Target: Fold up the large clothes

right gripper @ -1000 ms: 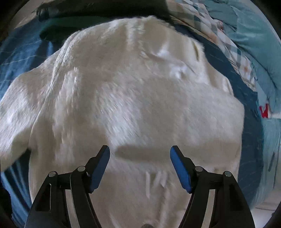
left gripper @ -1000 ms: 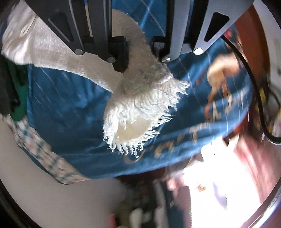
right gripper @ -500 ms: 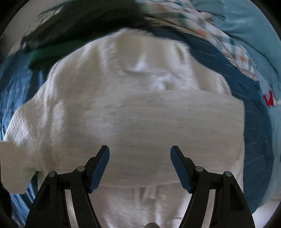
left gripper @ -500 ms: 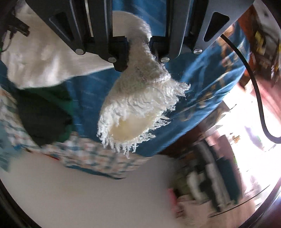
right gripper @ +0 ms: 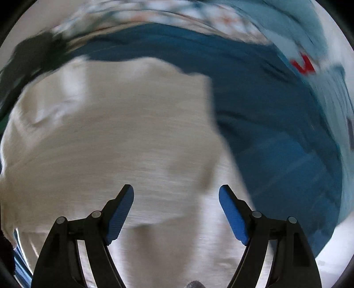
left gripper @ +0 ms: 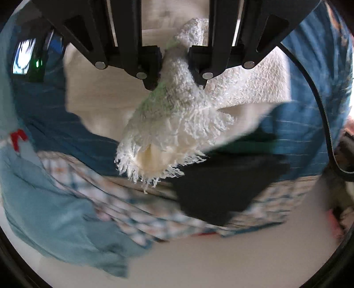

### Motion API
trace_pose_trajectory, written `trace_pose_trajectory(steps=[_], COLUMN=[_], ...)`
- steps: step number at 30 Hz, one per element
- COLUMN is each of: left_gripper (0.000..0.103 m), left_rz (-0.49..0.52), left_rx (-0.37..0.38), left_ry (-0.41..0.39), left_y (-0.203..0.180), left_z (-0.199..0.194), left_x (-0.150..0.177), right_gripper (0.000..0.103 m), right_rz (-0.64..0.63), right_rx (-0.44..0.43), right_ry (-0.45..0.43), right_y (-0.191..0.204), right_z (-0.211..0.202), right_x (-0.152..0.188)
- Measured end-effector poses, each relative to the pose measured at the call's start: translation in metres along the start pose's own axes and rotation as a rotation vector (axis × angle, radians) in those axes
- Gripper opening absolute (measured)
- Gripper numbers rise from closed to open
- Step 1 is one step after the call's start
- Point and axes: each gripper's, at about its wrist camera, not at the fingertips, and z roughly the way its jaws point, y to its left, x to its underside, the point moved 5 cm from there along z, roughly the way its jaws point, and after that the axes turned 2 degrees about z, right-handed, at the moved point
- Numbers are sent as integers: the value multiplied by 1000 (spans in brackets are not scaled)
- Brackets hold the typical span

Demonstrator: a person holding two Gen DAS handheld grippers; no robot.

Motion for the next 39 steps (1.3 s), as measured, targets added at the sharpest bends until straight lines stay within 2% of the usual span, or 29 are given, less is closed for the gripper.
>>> trace_pose_trajectory(steps=[2,5,8,9,10,11,15,18,20,22,26,29,30,31,32,34,36,39], left_gripper=[13,17,25,44,79,89,91,91,91,91,91,91,91,91,91,93,96,103], left_rz=[15,60,123,137,150,149,169,188,183,150,78,-2,-14,-26,-37,-76,-123,-98], left_rx=[45,99,30,30,51,69,76,-9,-91,-195,-407,-538,-565,-612,-625,-638,-624,-641], left_ry=[40,146,189,194,201,197,124,85,78,99,199,325,342,372,387,413,409,402], left_y=[-43,-94,-124,-130,-137,-137,-132,-99,-65,-16,64,126,136,152,159,174,180,180], left_z=[21,56,77,82,85,84,64,37,25,8,1,27,35,50,59,80,87,92], left_x=[-2,4,17,20,24,26,24,28,33,53,104,141,146,153,156,159,157,150], right_gripper=[81,81,81,81,81,82,82,82,82,81,75,75,71,44,30,19,12,8], right_rz=[53,100,145,161,172,183,224,231,202,150,-12,-74,-87,-103,-109,-108,-168,-143], right_rx=[15,38,21,4,-11,-39,-174,-266,-303,-326,-298,-301,-306,-330,-359,-358,-326,-227], right_ry=[29,60,87,90,93,103,131,159,183,196,198,229,236,249,276,314,289,238], right_y=[-38,-82,-112,-119,-126,-132,-144,-145,-137,-134,-99,-71,-63,-51,-40,-28,-18,-36], right_z=[9,17,21,21,21,20,12,3,-1,6,31,61,69,79,88,95,87,85], right_x=[4,13,14,14,14,16,20,19,18,3,-21,-37,-41,-45,-47,-47,-47,-48])
